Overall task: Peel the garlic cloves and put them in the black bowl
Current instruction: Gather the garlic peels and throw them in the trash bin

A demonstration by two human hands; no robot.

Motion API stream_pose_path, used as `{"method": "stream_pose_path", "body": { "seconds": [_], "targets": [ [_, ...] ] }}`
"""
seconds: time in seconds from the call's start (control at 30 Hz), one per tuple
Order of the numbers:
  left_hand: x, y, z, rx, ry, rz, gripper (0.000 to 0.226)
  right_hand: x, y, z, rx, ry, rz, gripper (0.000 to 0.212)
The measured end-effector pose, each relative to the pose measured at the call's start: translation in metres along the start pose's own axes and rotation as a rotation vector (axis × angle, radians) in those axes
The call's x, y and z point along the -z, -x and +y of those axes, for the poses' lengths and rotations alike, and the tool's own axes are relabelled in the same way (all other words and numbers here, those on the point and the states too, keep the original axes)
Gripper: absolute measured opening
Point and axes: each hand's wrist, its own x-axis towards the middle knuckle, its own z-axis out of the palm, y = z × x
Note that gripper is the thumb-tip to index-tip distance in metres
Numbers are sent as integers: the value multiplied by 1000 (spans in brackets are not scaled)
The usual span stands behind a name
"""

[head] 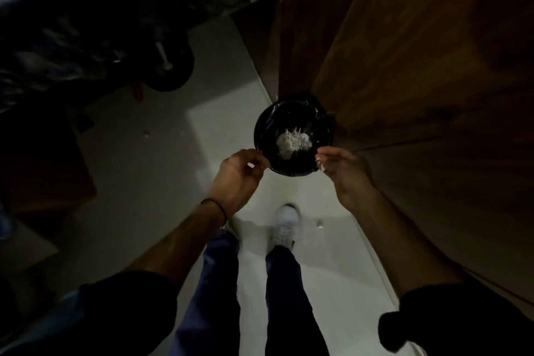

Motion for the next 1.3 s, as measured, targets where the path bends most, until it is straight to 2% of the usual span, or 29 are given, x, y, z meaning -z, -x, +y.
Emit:
{"method": "stream_pose_path", "body": {
  "seconds": [0.23, 0.33, 0.43, 0.5, 0.57, 0.77, 0.87, 0.93, 1.03, 1.17, 1.23, 1.3],
  "targets": [
    [-51, -110, -89, 53, -47, -68, 18, 2, -126, 79, -19, 58, 9, 26],
    [-69, -152, -121, 54, -21, -86, 14, -3, -171, 100, -21, 42, 12, 23],
    [-84, -186, -146, 48, -38, -102, 12, -11, -211, 116, 31, 124, 93, 25],
    [-88, -202, -156, 57, -20, -100, 14, -17, -232, 122, 57, 216, 136, 17],
    [-93, -216, -167, 66, 34, -112, 18, -20, -254, 132, 97, 357, 161, 26],
    [-104, -231, -182, 69, 76, -98, 22, -25, -265, 140, 287, 707, 162, 22],
    [-105, -230, -180, 31, 67, -119, 29, -19, -268, 145, 331, 714, 162, 17],
    [-106, -228, -178, 16, 74, -115, 25, -13, -270, 148, 349, 681, 178, 16],
    [-107, -224, -175, -9, 59, -117, 20, -13, -262, 150, 379, 723, 174, 25],
    [-107, -220, -171, -9, 84, -113, 21, -13, -257, 156, 463, 774, 203, 19],
    [-108, -217, -169, -16, 110, -106, 22, -13, -253, 150, 381, 815, 138, 14],
    [-108, -215, -168, -21, 121, -95, 26, -7, -252, 148, 423, 891, 107, 18]
  ]
}}
